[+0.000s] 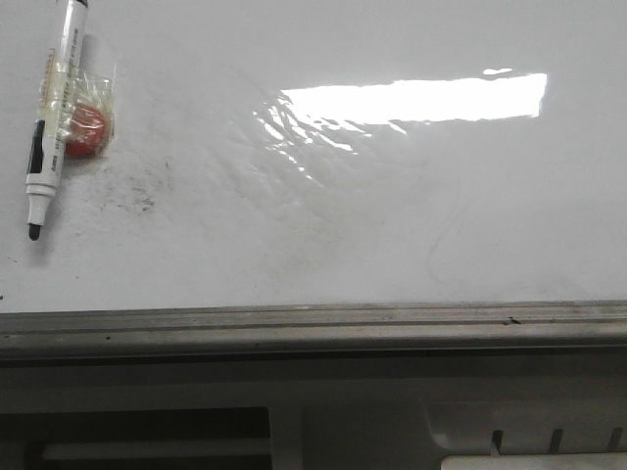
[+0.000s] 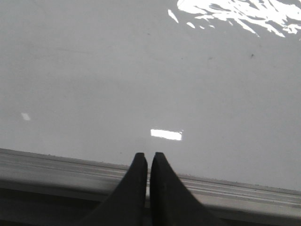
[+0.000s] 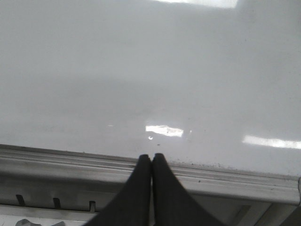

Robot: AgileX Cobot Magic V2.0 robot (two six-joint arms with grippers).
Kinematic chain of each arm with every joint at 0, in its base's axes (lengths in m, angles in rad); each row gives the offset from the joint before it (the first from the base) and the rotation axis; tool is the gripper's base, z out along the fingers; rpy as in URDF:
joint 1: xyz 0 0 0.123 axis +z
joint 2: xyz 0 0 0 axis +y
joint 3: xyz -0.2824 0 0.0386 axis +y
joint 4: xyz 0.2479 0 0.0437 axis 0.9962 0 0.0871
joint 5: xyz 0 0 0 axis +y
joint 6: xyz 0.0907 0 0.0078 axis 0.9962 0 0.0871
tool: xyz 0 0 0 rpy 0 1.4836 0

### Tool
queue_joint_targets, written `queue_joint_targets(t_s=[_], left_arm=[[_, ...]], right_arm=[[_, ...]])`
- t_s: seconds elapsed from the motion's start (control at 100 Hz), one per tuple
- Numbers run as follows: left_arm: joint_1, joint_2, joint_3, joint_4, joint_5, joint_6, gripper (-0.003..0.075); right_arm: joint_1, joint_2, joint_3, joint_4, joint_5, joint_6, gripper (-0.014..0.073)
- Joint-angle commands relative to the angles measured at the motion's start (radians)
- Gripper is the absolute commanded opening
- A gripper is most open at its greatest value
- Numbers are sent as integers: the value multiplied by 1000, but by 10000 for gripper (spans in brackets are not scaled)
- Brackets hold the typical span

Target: Write number 8 on whiteboard

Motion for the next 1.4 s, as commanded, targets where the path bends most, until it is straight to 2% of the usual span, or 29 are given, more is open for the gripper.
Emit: queue_joint_targets(t_s=[0.0, 0.48, 0.56, 1.11, 1.39], left_arm=[[5, -32, 35, -1, -49, -6, -20], [5, -32, 35, 20, -50, -6, -20], [5, -32, 35, 66, -53, -6, -20], [3, -32, 35, 66, -53, -6, -20], [3, -32, 35, 64, -126, -6, -20]], right_arm=[[-1, -21, 16, -10, -37, -8, -63], [-1, -21, 16, -10, -37, -8, -63], [-1, -21, 16, -10, -37, -8, -63], [-1, -21, 16, -10, -37, -8, -63], [-1, -21, 16, -10, -37, -8, -63]])
